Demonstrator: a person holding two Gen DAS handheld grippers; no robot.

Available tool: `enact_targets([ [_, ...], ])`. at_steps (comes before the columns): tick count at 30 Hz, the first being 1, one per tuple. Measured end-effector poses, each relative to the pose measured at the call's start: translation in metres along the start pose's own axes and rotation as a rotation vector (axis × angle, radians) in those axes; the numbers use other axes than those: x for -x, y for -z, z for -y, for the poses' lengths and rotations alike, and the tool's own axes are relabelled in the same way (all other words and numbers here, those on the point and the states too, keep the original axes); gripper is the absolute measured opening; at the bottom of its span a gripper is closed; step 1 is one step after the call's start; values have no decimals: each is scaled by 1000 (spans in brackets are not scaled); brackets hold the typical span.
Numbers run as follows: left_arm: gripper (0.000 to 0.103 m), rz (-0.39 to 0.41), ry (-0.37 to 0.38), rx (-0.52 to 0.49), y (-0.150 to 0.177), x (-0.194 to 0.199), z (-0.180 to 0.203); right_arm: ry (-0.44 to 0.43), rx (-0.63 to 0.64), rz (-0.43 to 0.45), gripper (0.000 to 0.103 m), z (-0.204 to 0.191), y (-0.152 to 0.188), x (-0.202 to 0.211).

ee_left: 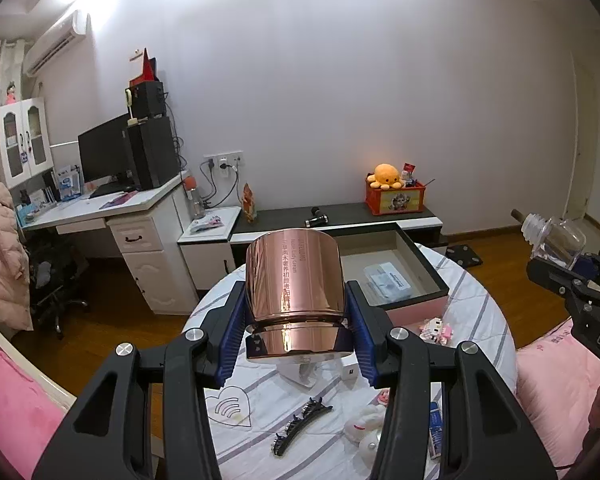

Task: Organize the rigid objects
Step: 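Carry the cup and bottle into the pink box and release both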

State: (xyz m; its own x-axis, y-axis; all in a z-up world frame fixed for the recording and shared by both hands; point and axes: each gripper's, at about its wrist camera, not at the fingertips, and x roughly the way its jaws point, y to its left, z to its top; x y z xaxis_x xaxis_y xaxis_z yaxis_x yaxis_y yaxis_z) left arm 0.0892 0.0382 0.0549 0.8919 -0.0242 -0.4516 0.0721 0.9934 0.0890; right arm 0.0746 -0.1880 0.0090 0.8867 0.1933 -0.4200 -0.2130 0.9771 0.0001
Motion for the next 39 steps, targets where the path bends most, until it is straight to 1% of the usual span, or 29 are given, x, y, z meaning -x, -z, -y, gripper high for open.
enact_targets([
  [12, 48, -24, -14, -8, 1, -16, 4, -19, 7, -15, 31, -1, -2, -6],
  [16, 48, -34, -11, -8, -4, -28, 2, -15, -4, -27, 31, 2, -5, -18],
  [21, 48, -35, 9, -30, -20, -53, 4, -7, -11, -34, 31, 8, -16, -42],
  [24, 48, -50, 33, -51, -32, -80, 5, -1, -11, -49, 31, 13, -22, -64],
  [25, 48, -70, 44, -56, -38, -94, 6, 3, -11, -61, 31, 15, -25, -73],
  [27, 48, -87, 37, -74, -46, -114, 9, 7, -9, -82, 31, 20, -32, -94],
  [28, 48, -100, 31, -88, -52, -129, 11, 8, -9, -94, 31, 23, -36, -106],
  [31, 48, -140, 63, -95, -64, -164, 16, -1, -1, -128, 31, 30, -48, -143],
  [34, 48, -202, 87, -112, -74, -208, 20, -25, 8, -166, 31, 36, -58, -182],
  [37, 48, -278, 78, -150, -76, -257, 25, -45, 17, -224, 31, 42, -63, -229],
  [38, 48, -301, 76, -152, -75, -272, 25, -49, 16, -239, 31, 44, -62, -240],
  [39, 48, -319, 77, -153, -73, -282, 24, -53, 8, -266, 31, 46, -62, -261],
])
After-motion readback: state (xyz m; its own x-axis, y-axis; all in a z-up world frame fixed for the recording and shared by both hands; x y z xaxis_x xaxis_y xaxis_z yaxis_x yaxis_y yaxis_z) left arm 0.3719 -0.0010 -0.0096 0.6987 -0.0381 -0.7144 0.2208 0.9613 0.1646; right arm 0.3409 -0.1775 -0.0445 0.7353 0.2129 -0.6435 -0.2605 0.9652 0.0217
